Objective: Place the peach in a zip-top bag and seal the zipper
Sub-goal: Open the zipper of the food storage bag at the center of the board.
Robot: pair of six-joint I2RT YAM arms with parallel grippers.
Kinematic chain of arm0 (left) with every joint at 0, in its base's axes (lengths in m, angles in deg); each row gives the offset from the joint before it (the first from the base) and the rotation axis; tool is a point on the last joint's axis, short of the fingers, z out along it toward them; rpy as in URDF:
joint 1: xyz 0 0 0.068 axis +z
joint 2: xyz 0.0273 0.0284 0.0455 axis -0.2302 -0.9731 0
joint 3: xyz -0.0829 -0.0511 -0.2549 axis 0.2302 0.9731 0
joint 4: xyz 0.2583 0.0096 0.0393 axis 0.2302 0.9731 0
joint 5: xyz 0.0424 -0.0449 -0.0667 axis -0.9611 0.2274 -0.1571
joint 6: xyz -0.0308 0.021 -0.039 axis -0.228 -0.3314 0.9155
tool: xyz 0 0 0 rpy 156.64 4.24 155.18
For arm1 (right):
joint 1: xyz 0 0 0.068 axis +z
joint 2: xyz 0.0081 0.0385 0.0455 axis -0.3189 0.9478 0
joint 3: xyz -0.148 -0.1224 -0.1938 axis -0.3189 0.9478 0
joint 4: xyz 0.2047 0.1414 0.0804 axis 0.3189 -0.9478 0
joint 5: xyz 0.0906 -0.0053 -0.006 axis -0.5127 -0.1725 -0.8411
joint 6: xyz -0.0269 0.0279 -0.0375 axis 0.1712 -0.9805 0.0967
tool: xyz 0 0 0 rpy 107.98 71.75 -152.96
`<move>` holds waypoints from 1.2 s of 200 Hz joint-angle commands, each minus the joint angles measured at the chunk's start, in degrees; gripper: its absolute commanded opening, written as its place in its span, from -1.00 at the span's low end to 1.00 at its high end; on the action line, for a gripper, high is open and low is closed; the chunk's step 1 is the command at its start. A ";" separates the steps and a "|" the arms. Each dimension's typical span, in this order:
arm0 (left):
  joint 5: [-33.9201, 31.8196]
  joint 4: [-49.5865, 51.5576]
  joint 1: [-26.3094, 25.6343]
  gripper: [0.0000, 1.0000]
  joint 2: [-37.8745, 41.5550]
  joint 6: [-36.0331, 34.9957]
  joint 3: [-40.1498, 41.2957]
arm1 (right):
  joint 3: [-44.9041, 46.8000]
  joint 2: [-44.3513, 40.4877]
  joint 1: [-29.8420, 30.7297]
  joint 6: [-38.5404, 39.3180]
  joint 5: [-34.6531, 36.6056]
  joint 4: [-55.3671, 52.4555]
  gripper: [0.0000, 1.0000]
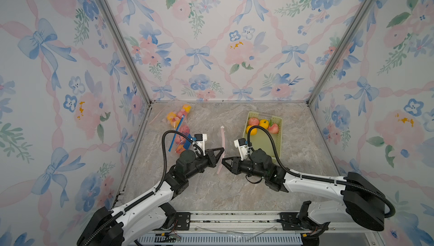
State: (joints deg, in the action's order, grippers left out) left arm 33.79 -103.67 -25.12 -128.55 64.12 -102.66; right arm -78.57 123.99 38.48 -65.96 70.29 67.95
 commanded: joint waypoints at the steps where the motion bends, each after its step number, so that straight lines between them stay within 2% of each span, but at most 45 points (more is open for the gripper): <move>1: -0.34 -1.24 0.37 -1.00 0.41 1.07 1.01 | -1.33 -0.11 0.68 -1.11 -1.09 5.11 -0.57; 48: -0.37 -1.23 0.29 -1.00 1.51 2.11 1.14 | -2.01 1.33 0.59 -1.69 -0.13 5.53 -0.61; 93: -0.87 1.88 0.29 -1.00 3.48 0.59 0.51 | -3.48 0.57 0.51 -1.00 4.32 -4.32 -1.00; 106: -1.85 4.75 0.29 -0.93 4.57 -1.27 -0.18 | -3.52 -0.38 0.58 -1.16 6.01 -7.34 -1.00; 116: -2.38 7.38 0.29 -1.00 5.23 -3.21 -1.04 | -3.96 -1.21 0.62 -1.17 7.26 -10.71 -1.00; 168: -4.87 19.45 0.29 -1.00 5.38 -11.09 -5.84 | -5.71 -5.72 0.58 -0.37 12.05 -22.29 -1.00; 224: -3.77 26.94 0.29 -1.00 2.53 -15.11 -10.05 | -9.67 -10.89 0.58 3.97 16.61 -34.68 -1.00; 240: -5.95 31.63 0.29 -1.00 1.32 -16.28 -12.18 | -12.23 -11.60 0.58 4.46 19.02 -41.13 -1.00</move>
State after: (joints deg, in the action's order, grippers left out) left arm 29.90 -79.45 -24.97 -125.81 51.29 -111.64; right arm -86.66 114.22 38.64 -64.08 84.19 37.70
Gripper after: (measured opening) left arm 0.047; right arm 0.046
